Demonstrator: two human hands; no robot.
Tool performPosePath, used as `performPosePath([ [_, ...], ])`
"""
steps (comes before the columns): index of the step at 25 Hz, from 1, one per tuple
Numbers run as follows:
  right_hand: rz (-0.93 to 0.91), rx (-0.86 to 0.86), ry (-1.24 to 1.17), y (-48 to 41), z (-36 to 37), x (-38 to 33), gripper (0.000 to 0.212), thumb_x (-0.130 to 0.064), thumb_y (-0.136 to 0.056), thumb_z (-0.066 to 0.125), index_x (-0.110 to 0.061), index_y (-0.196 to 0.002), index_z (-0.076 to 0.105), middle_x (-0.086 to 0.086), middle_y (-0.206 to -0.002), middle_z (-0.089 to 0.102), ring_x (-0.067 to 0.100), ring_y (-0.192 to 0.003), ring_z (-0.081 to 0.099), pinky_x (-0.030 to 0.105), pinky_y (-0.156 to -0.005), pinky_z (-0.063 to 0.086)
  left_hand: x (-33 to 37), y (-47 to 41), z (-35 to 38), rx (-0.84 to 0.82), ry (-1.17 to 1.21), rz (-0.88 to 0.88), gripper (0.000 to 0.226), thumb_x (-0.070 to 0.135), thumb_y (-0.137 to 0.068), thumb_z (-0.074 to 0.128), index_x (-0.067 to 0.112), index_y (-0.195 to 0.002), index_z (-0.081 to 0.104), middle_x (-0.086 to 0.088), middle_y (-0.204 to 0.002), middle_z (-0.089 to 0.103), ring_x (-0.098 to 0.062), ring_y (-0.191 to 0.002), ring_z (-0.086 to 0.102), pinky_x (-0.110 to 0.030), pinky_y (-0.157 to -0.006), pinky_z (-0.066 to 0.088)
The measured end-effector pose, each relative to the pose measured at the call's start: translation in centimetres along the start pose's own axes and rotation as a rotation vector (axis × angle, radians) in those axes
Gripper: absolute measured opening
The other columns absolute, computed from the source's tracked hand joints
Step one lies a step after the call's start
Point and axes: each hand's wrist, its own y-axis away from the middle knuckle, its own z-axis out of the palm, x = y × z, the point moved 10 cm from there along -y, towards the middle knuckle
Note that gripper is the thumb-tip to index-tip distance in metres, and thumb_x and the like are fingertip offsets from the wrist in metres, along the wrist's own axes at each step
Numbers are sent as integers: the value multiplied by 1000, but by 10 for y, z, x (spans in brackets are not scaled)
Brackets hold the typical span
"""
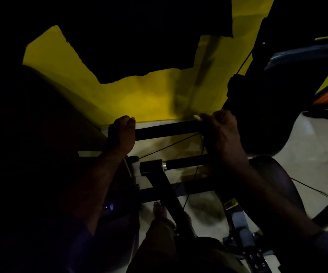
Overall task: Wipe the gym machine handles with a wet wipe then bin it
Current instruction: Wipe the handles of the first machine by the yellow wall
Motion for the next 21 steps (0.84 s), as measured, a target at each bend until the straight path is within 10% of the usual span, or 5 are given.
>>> performPosePath([
  [5, 284, 356, -164, 43, -26, 44, 23, -30, -93, 74, -16, -111, 71, -2, -100, 62, -7, -83, 59, 18, -81, 48, 4, 0, -6, 23, -14, 36, 45, 39, -95, 44, 20, -57, 31, -13, -60, 36, -37, -65, 48, -54, -70, 44],
  [10, 361, 283, -143, 85, -9, 73, 25, -16, -95, 62, -21, -116, 73, 12, -106, 70, 30, -99, 70, 22, -86, 47, 8, 2, -6, 29, -37, 53, 45, 37, -96, 45, 20, -56, 30, -7, -56, 31, -33, -60, 43, -53, -65, 43],
  [12, 295, 381, -224, 69, -31, 62, 29, -15, -92, 64, -27, -118, 70, 10, -108, 68, 25, -100, 68, 31, -89, 53, 10, 3, -8, 35, -50, 56, 45, 36, -95, 45, 19, -56, 30, -2, -55, 29, -38, -60, 43, -52, -64, 42],
  [16, 145, 286, -20, 19, -36, 22, 29, -11, -89, 68, -14, -118, 73, 7, -106, 65, 19, -95, 63, 6, -74, 36, 9, 5, -8, 40, -9, 44, 46, 35, -94, 47, 19, -55, 29, -5, -56, 24, -33, -59, 40, -51, -63, 40],
  [21, 391, 265, -184, 54, -28, 69, 22, -24, -101, 60, -18, -115, 75, 6, -108, 73, 20, -99, 70, 10, -76, 44, 7, 5, -7, 24, 0, 28, 45, 37, -93, 45, 19, -56, 28, -1, -55, 28, -24, -58, 35, -41, -63, 32],
])
